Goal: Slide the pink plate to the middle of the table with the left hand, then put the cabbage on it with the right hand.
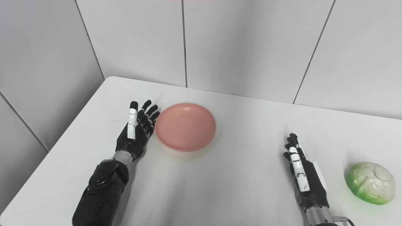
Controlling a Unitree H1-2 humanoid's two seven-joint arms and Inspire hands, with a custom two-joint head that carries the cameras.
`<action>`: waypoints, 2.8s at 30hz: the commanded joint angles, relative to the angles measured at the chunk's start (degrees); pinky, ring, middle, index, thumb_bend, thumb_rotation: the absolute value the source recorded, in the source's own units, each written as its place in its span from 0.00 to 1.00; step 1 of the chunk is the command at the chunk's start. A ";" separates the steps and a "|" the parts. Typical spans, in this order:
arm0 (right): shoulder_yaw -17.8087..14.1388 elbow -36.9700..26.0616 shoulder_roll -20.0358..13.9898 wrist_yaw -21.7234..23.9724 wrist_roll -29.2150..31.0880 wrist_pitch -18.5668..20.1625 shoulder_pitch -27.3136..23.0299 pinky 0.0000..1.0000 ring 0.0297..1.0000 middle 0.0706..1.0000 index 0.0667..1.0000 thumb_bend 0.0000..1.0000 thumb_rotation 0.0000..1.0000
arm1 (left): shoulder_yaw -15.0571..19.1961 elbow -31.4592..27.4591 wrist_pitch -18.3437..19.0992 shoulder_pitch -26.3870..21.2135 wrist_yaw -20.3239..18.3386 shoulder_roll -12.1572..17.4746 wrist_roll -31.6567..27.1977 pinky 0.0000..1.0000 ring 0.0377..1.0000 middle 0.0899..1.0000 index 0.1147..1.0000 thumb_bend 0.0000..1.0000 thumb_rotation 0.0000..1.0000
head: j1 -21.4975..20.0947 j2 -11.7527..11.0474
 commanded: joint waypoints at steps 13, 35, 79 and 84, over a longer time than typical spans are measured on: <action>0.72 1.04 1.26 -1.08 -1.90 -1.48 0.21 1.00 0.99 0.99 1.00 0.20 1.00 | -6.42 -6.55 3.73 1.80 -3.51 -0.40 2.99 0.99 0.98 0.98 0.98 0.86 1.00 | -3.73 0.87; 1.60 0.94 1.99 -2.09 -3.62 -0.99 0.15 1.00 0.98 0.99 0.99 0.23 1.00 | -13.76 -7.92 3.00 4.19 -9.08 -2.45 4.92 0.97 0.96 0.97 0.96 0.83 0.99 | -7.79 1.96; 1.17 -20.06 -2.82 -10.02 -28.62 -5.88 -7.02 0.80 0.84 0.88 0.91 0.68 0.97 | -10.22 -0.91 -4.77 7.50 -10.89 0.62 7.29 0.96 0.95 0.96 0.96 0.85 0.98 | -30.49 -2.65; 0.17 -25.78 -6.86 -6.32 -34.13 0.01 -9.94 0.78 0.84 0.88 0.90 0.76 0.93 | -8.80 1.14 -6.27 7.25 -12.03 1.37 6.46 0.94 0.94 0.95 0.94 0.86 0.97 | -34.18 -2.47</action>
